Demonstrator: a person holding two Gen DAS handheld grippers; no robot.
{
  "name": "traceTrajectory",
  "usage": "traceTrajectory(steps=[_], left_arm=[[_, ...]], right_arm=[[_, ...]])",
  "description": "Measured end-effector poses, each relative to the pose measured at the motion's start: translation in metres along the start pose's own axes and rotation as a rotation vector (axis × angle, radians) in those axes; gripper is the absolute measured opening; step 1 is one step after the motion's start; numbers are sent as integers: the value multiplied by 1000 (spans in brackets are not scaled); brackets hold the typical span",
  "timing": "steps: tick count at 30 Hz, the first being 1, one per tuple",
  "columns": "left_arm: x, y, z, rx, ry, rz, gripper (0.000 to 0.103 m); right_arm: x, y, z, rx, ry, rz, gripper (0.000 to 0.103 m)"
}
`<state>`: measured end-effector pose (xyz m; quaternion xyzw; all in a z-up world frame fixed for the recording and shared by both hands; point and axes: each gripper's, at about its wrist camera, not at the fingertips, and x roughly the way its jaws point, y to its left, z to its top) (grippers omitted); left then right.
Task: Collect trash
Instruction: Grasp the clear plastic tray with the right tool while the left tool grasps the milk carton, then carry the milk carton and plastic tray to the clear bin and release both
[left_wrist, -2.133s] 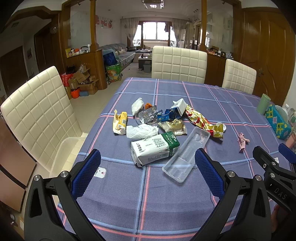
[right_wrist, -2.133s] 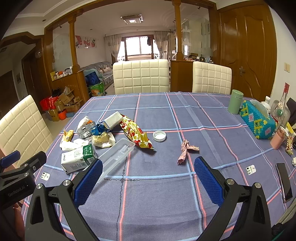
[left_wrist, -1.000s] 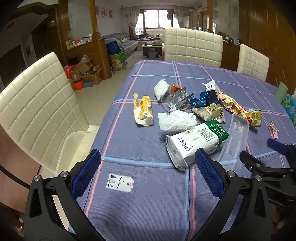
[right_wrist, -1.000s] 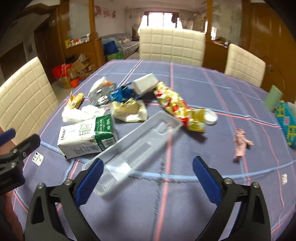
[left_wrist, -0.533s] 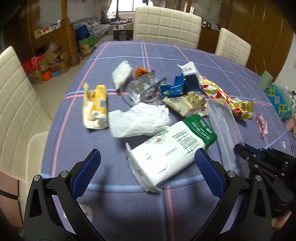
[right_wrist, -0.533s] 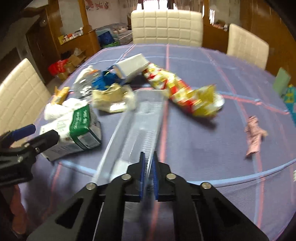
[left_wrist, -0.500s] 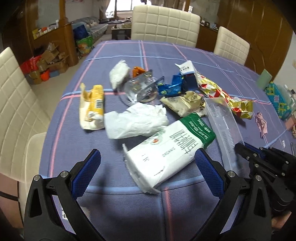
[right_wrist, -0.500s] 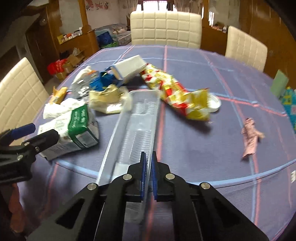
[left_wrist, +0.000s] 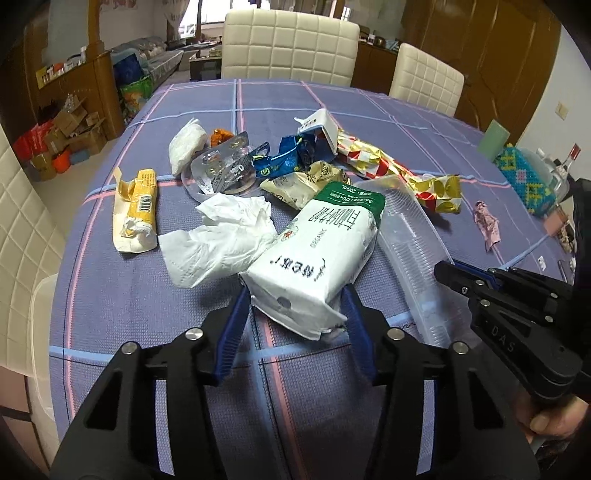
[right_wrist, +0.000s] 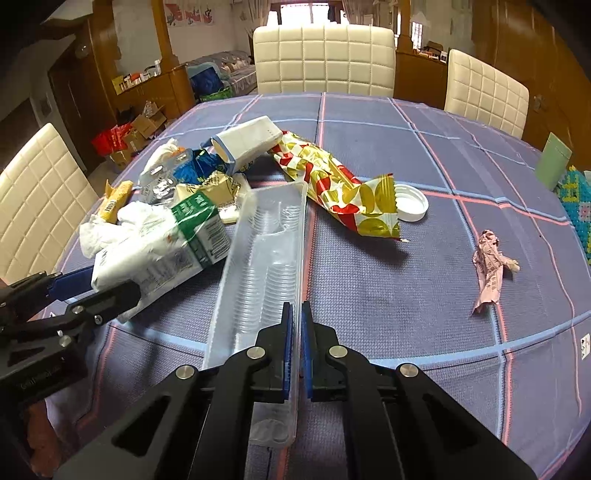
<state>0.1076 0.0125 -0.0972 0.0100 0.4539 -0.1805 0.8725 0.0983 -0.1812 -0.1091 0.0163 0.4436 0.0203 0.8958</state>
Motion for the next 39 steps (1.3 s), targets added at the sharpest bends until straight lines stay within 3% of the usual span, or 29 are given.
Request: traceTrajectory(steps=[1, 9, 13, 18, 28, 39], left_arm=[[-1, 0, 0, -1, 2, 6, 25], [-5, -1, -5, -12, 5, -16, 25], [-17, -5, -5, 3, -60, 19, 22], [-27, 0, -4, -21, -78, 34, 13], [-54, 16, -10, -72, -131, 48, 9], [-90, 51, -24, -154, -198, 115, 6]], right_arm=[[-3, 0, -1, -1, -10, -7, 5], [-13, -1, -7, 0, -25, -5, 5], [-19, -2, -6, 2, -45, -6, 5], [-27, -3, -4, 7, -70, -12, 4], [-45, 6, -6, -19, -125, -29, 4], [-61, 46, -4, -136, -170, 5, 4]])
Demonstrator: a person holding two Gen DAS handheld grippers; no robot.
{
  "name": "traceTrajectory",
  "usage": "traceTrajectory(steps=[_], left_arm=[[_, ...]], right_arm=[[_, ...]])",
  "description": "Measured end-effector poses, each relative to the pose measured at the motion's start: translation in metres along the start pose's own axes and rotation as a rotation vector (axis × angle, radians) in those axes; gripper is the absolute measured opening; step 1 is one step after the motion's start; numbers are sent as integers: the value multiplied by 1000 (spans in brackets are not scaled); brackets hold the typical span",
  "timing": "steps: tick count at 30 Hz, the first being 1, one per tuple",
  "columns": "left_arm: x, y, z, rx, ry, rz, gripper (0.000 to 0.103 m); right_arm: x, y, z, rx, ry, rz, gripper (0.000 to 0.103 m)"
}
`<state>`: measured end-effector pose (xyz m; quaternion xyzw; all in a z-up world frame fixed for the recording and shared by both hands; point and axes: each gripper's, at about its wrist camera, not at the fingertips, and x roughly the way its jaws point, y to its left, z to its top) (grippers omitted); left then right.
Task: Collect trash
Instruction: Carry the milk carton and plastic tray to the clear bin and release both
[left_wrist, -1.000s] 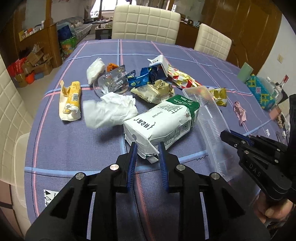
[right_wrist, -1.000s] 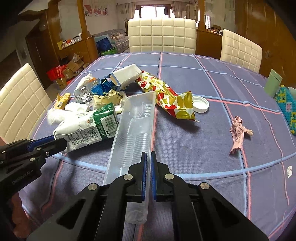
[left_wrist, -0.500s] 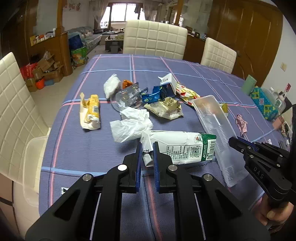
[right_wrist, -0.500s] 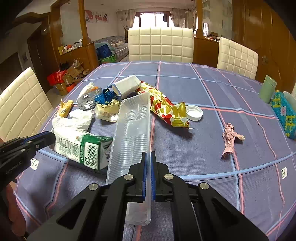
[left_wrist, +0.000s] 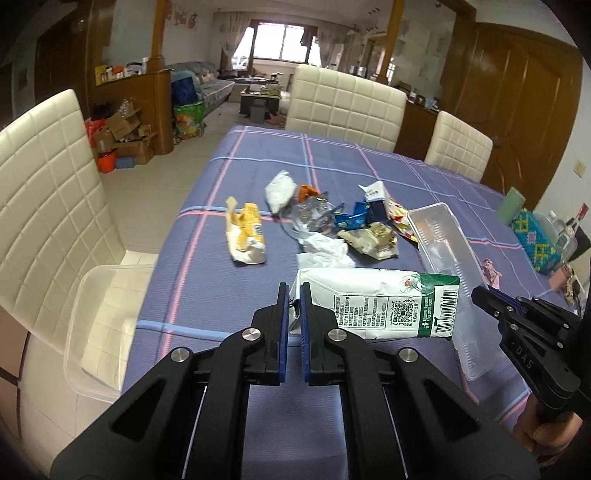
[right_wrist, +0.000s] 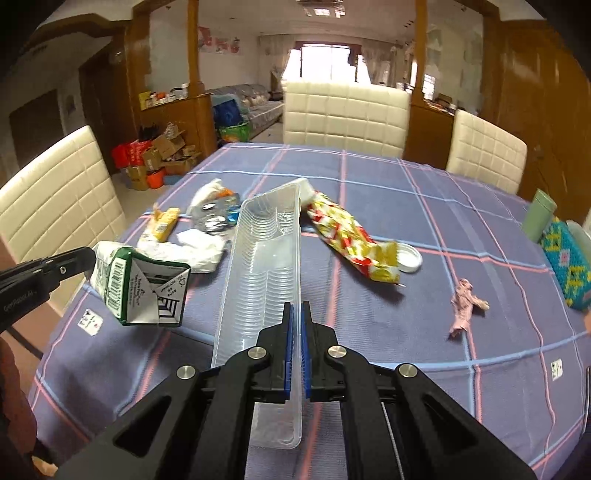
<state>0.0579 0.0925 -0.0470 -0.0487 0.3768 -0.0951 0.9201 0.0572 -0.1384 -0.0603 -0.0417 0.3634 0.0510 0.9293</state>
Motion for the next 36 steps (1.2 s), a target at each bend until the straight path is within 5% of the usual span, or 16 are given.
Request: traceTrajectory(steps=[18, 28, 34, 36], left_arm=[[-45, 128, -28, -194, -36, 264, 6], [-35, 183, -33, -264, -9, 346, 7], [-17, 199, -37, -307, 39, 357, 11], [-12, 205, -40, -326, 47, 362, 30]], right_arm=[[35, 144, 29, -291, 16, 208, 4], [61, 193, 52, -344, 12, 229, 4], [75, 195, 56, -330, 37, 212, 4], [77, 196, 55, -334, 43, 210, 4]])
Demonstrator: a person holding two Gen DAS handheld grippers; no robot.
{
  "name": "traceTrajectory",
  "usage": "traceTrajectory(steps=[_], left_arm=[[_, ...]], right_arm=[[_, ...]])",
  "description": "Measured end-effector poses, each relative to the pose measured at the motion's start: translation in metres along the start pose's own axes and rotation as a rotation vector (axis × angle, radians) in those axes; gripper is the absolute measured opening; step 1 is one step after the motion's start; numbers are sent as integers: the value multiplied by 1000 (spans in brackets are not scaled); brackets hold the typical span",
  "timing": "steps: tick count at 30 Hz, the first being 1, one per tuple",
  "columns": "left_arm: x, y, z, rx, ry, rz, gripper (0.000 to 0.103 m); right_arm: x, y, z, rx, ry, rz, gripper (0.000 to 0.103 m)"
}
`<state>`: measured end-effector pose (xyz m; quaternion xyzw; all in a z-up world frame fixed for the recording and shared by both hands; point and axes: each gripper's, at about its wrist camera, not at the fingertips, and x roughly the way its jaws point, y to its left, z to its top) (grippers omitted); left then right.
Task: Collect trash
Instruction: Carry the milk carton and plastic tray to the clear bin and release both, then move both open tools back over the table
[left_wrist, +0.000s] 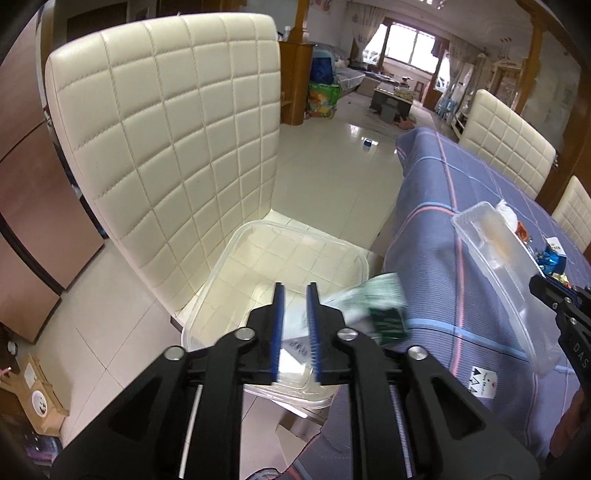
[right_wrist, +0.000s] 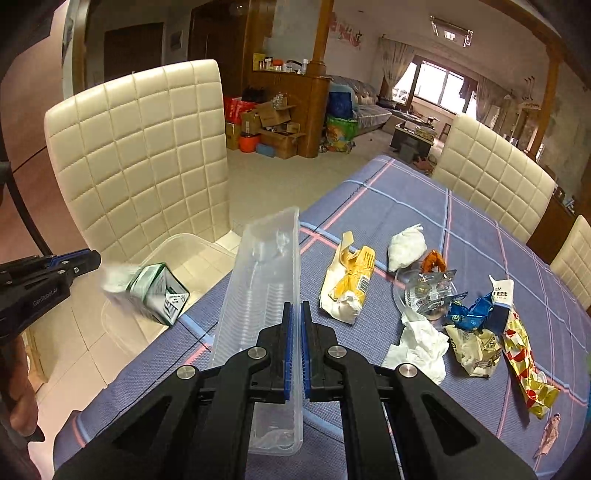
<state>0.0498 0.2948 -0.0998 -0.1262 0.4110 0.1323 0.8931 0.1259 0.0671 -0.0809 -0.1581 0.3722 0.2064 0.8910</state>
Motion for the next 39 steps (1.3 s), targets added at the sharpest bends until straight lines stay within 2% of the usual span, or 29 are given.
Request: traceTrajectory(steps=[1, 2, 3, 5, 7, 11, 21, 29, 30, 31, 32, 33, 35, 39], left_arm=[[2, 2, 0, -10, 1, 3, 48], [2, 4, -1, -19, -8, 9, 92], [-5, 8, -4, -32, -64, 24, 98], [-16, 10, -6, -12, -135, 60, 99], [-18, 10, -8, 3, -143, 94, 99], [-16, 21, -15, -24, -115, 116, 99], [-25, 35, -24, -40, -120, 145, 99], [-28, 40, -27, -45, -121, 148, 99], [-28, 41, -28, -46, -121, 147, 99], [-28, 41, -28, -45, -120, 146, 99], [-27, 41, -28, -46, -119, 143, 99], [-27, 41, -28, -47, -115, 140, 99], [-27, 41, -28, -51, -112, 128, 99], [-29, 37, -27, -41, -111, 119, 99]], right_arm=[[1, 1, 0, -2, 3, 0, 4], [3, 3, 0, -6, 8, 3, 4], [5, 5, 0, -11, 13, 5, 4], [10, 10, -1, -22, 23, 9, 4], [16, 16, -1, -34, 38, 20, 4], [22, 29, 1, -61, 43, 43, 4], [36, 56, 12, -120, 40, 75, 4], [36, 76, 17, -227, -36, 36, 6], [38, 76, 18, -229, -30, 37, 11], [40, 76, 17, -228, -18, 33, 20], [41, 74, 17, -223, -20, 27, 52], [39, 72, 17, -217, -40, 22, 69], [32, 70, 15, -220, -83, 7, 70], [25, 64, 14, -207, -88, 4, 70]])
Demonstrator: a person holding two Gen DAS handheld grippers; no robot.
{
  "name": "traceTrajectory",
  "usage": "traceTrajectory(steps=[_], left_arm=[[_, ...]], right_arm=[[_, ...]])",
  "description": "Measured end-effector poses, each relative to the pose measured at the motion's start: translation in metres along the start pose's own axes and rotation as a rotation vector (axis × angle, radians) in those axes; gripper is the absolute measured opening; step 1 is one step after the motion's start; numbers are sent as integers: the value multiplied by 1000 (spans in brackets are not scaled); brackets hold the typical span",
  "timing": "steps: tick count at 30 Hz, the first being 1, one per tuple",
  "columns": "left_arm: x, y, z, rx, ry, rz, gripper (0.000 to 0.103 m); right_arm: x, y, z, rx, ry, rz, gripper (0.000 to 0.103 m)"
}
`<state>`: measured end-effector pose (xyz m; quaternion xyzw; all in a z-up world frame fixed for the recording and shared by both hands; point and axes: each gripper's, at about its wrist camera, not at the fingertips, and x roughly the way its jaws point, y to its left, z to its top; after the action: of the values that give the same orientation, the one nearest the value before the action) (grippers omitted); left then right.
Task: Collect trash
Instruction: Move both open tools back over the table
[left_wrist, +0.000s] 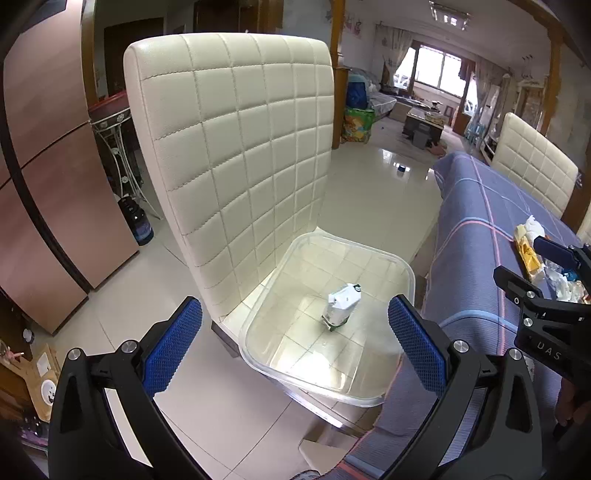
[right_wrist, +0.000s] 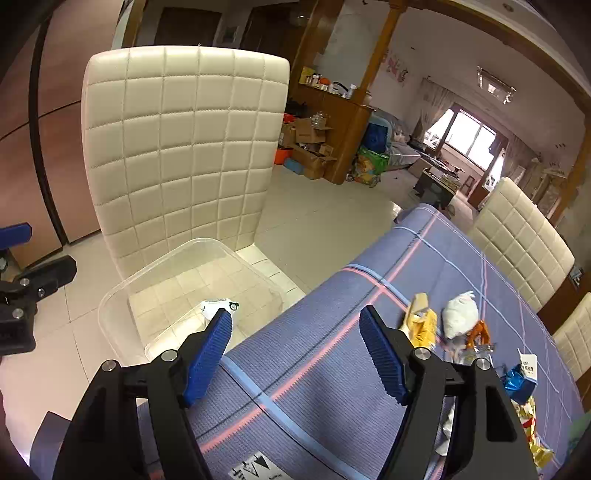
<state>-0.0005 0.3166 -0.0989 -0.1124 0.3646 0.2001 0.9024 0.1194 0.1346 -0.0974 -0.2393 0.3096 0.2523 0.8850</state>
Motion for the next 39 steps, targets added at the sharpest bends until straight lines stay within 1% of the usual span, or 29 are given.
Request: traceTrajectory(steps=[2, 6, 8, 13, 19, 22, 25, 29, 30, 36, 39], left_arm=[[-4, -4, 0, 8, -5, -13, 99], [-13, -20, -1, 57, -24, -30, 99], [-16, -28, 0, 76, -24, -44, 99], [-32, -62, 3, 139, -41, -88, 99], [-57, -112, -1, 210, -53, -165, 99], [-66, -135, -5, 237, -50, -204, 99], [-72, -157, -10, 244, -52, -267, 99], [-74, -187, -11, 243, -2, -341, 99], [-76, -200, -12, 249, 6, -355, 99], [-87, -260, -24, 336, 31, -376, 99], [-96, -283, -32, 373, 33, -387, 99]], right_arm=[[-2, -3, -2, 7, 8, 3, 70], [-12, -15, -10, 42, 24, -3, 70], [-21, -24, -15, 66, 21, -18, 70], [-49, -54, -32, 139, 10, -100, 70], [-76, -90, -58, 244, 12, -119, 70], [-93, -109, -77, 287, 10, -145, 70], [-108, -130, -96, 328, 18, -176, 70], [-124, -157, -123, 395, 24, -212, 70], [-128, -164, -130, 412, 27, -217, 71], [-146, -201, -168, 515, 49, -242, 71], [-158, -216, -188, 560, 54, -256, 72]])
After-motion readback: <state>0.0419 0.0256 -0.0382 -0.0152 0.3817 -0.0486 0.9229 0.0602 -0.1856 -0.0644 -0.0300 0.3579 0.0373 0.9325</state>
